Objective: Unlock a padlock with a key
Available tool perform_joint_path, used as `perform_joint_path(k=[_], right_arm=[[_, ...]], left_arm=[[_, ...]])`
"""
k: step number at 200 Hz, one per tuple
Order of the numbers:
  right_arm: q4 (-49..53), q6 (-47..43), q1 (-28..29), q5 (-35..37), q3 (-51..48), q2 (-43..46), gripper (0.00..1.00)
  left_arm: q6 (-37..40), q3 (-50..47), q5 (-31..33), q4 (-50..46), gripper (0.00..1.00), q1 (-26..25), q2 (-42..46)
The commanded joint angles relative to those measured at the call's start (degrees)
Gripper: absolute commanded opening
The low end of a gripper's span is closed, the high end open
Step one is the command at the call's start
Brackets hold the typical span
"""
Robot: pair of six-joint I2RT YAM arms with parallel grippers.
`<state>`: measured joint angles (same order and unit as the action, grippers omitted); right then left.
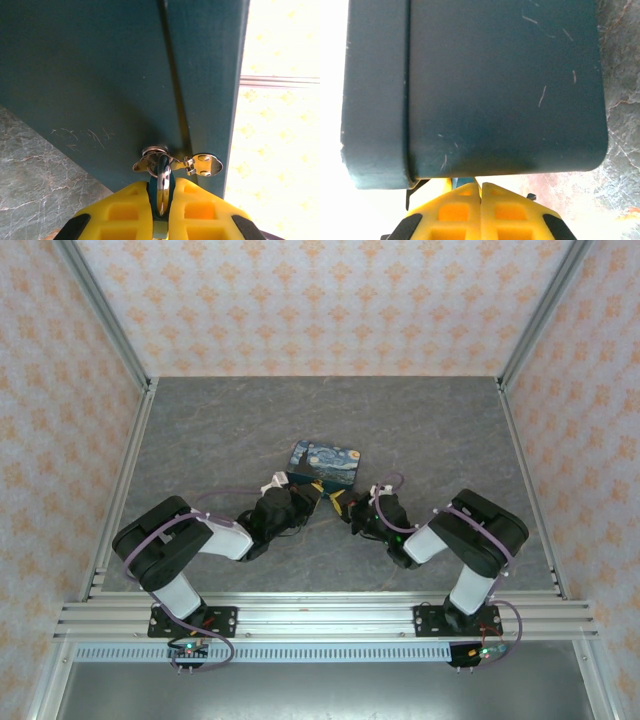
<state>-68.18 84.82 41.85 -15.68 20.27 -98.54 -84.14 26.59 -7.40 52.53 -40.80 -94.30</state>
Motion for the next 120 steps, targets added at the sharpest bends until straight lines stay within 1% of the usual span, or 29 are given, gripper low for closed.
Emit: perform_joint_path(k=[1, 32, 62, 80, 99, 120], right_arm=[[-3.42, -0.94, -0.40, -1.01, 3.01, -0.38, 0.00], [-2.50, -1.55, -0.36, -1.95, 4.14, 0.54, 0.00], [5.32, -5.51, -0.36, -3.47, 5.64, 3.96, 0.00], [7.36, -6.84, -0.49, -3.23, 5.60, 5.10, 0.00], [6.99, -6.88, -0.99, -2.81, 4.99, 4.97, 0.00], [3.50, -4.94, -1.67, -2.94, 4.43, 3.33, 0.00]], left_arm=[[0.64, 1.09, -5.94, 3.37, 0.00, -2.70, 0.93], [0.80, 1.60, -6.29, 3.37, 0.00, -2.80, 0.13], [0.82, 1.54, -6.48, 3.37, 0.00, -2.88, -0.15], [0.97, 1.54, -6.70, 3.36, 0.00, -2.96, -0.17], [1.08, 1.62, -6.92, 3.37, 0.00, -3.04, -0.11], [1.34, 1.71, -7.24, 3.37, 0.00, -3.13, 0.01]])
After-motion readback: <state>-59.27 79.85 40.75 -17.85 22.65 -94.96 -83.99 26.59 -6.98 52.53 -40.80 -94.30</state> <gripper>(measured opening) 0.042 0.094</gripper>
